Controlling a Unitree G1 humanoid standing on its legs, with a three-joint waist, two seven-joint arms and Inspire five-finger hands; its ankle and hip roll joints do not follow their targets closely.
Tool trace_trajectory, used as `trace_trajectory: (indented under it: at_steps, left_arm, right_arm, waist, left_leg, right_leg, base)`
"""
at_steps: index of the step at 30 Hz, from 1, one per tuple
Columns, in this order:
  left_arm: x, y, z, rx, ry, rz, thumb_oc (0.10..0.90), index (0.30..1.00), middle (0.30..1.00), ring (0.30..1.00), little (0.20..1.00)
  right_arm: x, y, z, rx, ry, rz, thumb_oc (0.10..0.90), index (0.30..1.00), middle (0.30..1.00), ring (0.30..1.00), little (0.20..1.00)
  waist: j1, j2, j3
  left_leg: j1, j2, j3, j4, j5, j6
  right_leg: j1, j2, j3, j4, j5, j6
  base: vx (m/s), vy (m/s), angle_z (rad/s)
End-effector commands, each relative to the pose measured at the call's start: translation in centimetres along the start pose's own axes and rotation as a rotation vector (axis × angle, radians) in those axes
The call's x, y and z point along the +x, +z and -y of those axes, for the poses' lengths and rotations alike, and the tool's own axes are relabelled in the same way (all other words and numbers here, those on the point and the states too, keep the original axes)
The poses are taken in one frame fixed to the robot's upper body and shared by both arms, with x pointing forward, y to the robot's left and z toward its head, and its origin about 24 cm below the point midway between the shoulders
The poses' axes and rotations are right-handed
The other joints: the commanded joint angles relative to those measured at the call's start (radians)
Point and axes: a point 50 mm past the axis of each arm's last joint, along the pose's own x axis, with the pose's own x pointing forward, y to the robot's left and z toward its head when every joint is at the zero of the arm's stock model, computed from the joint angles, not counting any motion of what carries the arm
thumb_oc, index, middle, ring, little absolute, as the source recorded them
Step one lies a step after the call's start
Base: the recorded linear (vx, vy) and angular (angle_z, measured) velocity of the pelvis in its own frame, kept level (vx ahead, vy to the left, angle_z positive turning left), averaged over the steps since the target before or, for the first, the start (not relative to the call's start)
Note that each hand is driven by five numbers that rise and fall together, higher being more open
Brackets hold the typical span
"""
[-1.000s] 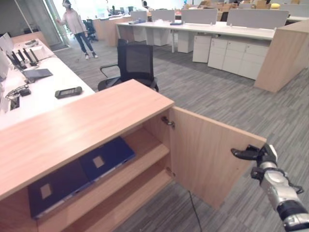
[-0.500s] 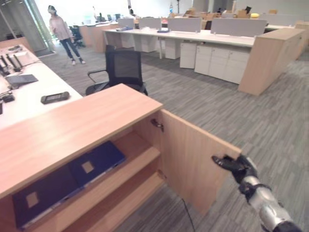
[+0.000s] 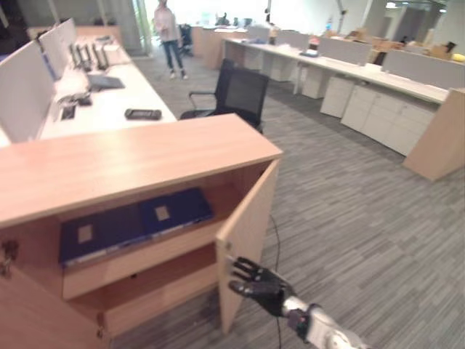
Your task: Put the empty folder in the office cabinet
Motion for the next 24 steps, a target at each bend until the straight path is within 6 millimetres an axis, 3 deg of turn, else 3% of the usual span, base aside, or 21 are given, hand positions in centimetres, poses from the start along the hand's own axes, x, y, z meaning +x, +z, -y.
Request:
trace_trajectory:
  at_steps: [1, 8, 9, 10, 11, 14, 15, 17, 18, 19, 22, 24]
  left_arm:
    - [0.1, 2.7, -0.7, -0.022, 0.001, 0.091, 0.8, 0.9, 0.9, 0.9, 0.9]
    - [0.1, 3.1, -0.3, -0.011, -0.015, 0.111, 0.8, 0.9, 0.9, 0.9, 0.9]
    - [0.1, 4.3, -0.4, -0.005, 0.007, 0.14, 0.8, 0.9, 0.9, 0.9, 0.9]
    - [0.1, 5.1, -0.3, -0.005, 0.011, 0.163, 0.8, 0.9, 0.9, 0.9, 0.9]
    - [0.0, 5.7, -0.3, -0.004, 0.011, 0.181, 0.8, 0.9, 0.9, 0.9, 0.9]
    - [-0.1, 7.2, -0.2, 0.012, 0.01, 0.23, 0.8, 0.9, 0.9, 0.9, 0.9]
    - [-0.1, 7.2, -0.2, 0.013, 0.01, 0.23, 0.8, 0.9, 0.9, 0.9, 0.9]
    - [-0.1, 7.3, -0.4, 0.013, 0.014, 0.22, 0.8, 0.9, 0.9, 0.9, 0.9]
    - [-0.1, 7.3, -0.4, 0.013, 0.014, 0.22, 0.8, 0.9, 0.9, 0.9, 0.9]
    - [0.0, 6.7, -0.5, 0.015, 0.021, 0.192, 0.8, 0.9, 0.9, 0.9, 0.9]
    - [0.2, 5.6, -0.6, 0.018, 0.022, 0.143, 0.8, 0.9, 0.9, 0.9, 0.9]
    - [0.2, 5.4, -0.6, 0.029, 0.022, 0.133, 0.8, 0.9, 0.9, 0.9, 0.9]
  right_arm:
    - [3.2, 2.1, -5.1, -0.109, 0.265, 0.037, 0.8, 0.9, 0.9, 0.9, 0.9]
    - [3.6, 1.2, -5.0, -0.124, 0.253, -0.008, 0.8, 0.9, 0.9, 0.9, 0.9]
    - [3.7, 1.5, -4.5, -0.136, 0.226, 0.003, 0.8, 0.9, 0.9, 0.9, 0.9]
    - [3.6, 1.9, -4.0, -0.154, 0.204, 0.02, 0.8, 0.9, 0.9, 0.9, 0.9]
    - [3.6, 2.2, -3.8, -0.167, 0.188, 0.026, 0.8, 0.9, 0.9, 0.9, 0.9]
    - [3.5, 2.5, -2.1, -0.232, 0.111, 0.009, 0.8, 0.9, 0.9, 0.9, 0.9]
    - [3.5, 2.5, -2.1, -0.232, 0.112, 0.01, 0.8, 0.9, 0.9, 0.9, 0.9]
    - [2.9, 2.3, 0.5, -0.298, -0.012, -0.032, 0.8, 0.9, 0.9, 0.9, 0.9]
    - [2.9, 2.3, 0.5, -0.298, -0.012, -0.032, 0.8, 0.9, 0.9, 0.9, 0.9]
    - [2.0, 1.6, 3.1, -0.297, -0.142, -0.073, 0.8, 0.9, 0.9, 0.9, 0.9]
    - [-0.1, -0.7, 7.2, -0.245, -0.382, -0.157, 0.8, 0.9, 0.9, 0.9, 0.9]
    - [-0.8, -1.3, 8.1, -0.24, -0.437, -0.187, 0.8, 0.9, 0.9, 0.9, 0.9]
  waist:
    - [0.034, -0.026, 0.053]
    - [0.068, -0.025, 0.076]
    - [0.087, -0.031, 0.099]
    - [0.088, -0.038, 0.106]
    - [0.093, -0.041, 0.112]
    - [0.108, -0.054, 0.128]
    - [0.108, -0.054, 0.128]
    - [0.105, -0.059, 0.114]
    - [0.105, -0.059, 0.114]
    - [0.1, -0.058, 0.098]
    - [0.099, -0.05, 0.074]
    - [0.1, -0.049, 0.068]
  left_leg:
    - [0.09, 0.012, -0.01, 0.022, -0.018, -0.029]
    - [0.05, 0.024, -0.056, 0.005, 0.021, -0.043]
    - [0.014, 0.029, -0.065, 0.005, 0.04, -0.06]
    - [-0.018, 0.018, -0.05, 0.022, 0.048, -0.051]
    - [-0.034, 0.006, -0.028, 0.043, 0.044, -0.043]
    - [-0.082, -0.07, 0.065, 0.214, -0.05, -0.003]
    - [-0.087, -0.07, 0.065, 0.222, -0.054, -0.002]
    - [-0.102, -0.105, 0.159, 0.329, -0.136, 0.03]
    - [-0.103, -0.105, 0.159, 0.33, -0.137, 0.03]
    - [-0.067, -0.088, 0.231, 0.326, -0.159, 0.044]
    - [-0.017, -0.079, 0.285, 0.288, -0.155, 0.043]
    - [-0.014, -0.082, 0.287, 0.282, -0.148, 0.039]
  right_leg:
    - [0.0, -0.004, 0.005, 0.084, -0.142, 0.008]
    - [-0.016, 0.004, -0.039, 0.085, -0.146, 0.004]
    - [-0.018, 0.003, -0.077, 0.08, -0.16, 0.011]
    - [-0.026, -0.012, -0.102, 0.083, -0.157, 0.011]
    - [-0.031, -0.023, -0.12, 0.084, -0.154, 0.014]
    - [-0.045, -0.061, -0.166, 0.087, -0.13, 0.02]
    - [-0.045, -0.062, -0.167, 0.088, -0.13, 0.021]
    - [-0.06, -0.075, -0.211, 0.088, -0.123, 0.02]
    - [-0.061, -0.075, -0.211, 0.088, -0.123, 0.02]
    - [-0.057, -0.078, -0.254, 0.081, -0.118, 0.021]
    - [-0.044, -0.086, -0.315, 0.074, -0.118, 0.02]
    - [-0.04, -0.091, -0.336, 0.075, -0.118, 0.02]
  base:
    - [0.0, -0.014, 0.46]
    - [-0.02, -0.042, 0.19]
    - [-0.13, 0.011, 0.36]
    - [-0.09, -0.008, 0.43]
    - [-0.11, 0.042, 0.79]
    - [-0.12, 0.033, 0.89]
    - [-0.09, 0.035, 0.64]
    - [-0.09, 0.043, 0.62]
    - [-0.07, 0.057, 0.87]
    - [-0.03, 0.05, 0.82]
    - [-0.05, 0.087, 1.12]
    - [-0.05, 0.078, 0.99]
